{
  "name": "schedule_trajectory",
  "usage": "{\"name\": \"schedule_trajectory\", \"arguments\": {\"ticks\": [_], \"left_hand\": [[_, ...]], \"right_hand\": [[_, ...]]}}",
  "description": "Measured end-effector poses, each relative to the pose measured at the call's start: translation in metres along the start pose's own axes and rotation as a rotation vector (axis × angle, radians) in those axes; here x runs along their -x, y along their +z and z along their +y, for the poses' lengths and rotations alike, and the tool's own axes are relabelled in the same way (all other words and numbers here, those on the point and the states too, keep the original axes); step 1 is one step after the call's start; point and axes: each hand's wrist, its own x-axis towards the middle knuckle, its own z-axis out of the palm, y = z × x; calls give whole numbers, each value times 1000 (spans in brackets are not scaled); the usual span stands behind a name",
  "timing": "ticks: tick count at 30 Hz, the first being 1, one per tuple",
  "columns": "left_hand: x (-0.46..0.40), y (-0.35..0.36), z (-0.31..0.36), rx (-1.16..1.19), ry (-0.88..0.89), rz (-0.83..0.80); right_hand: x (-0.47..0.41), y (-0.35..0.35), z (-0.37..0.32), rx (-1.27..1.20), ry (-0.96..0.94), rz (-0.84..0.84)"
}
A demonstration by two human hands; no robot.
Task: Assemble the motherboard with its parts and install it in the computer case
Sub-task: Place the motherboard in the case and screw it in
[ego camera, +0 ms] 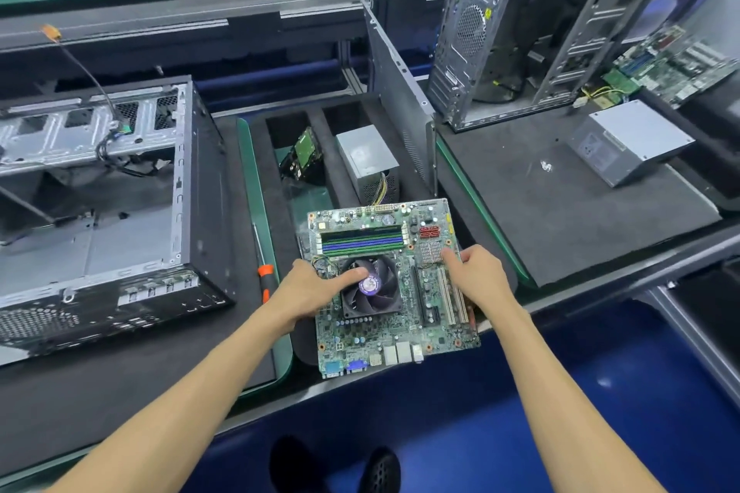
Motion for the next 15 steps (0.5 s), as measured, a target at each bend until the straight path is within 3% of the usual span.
{"name": "schedule_trajectory", "arguments": {"ticks": [9, 15], "left_hand": [[53, -43, 31, -36, 78, 63], [88, -90, 30, 3, 93, 145]], "right_hand": [[17, -46, -31, 84, -68, -85], [45, -66, -74, 16, -153, -151]]}}
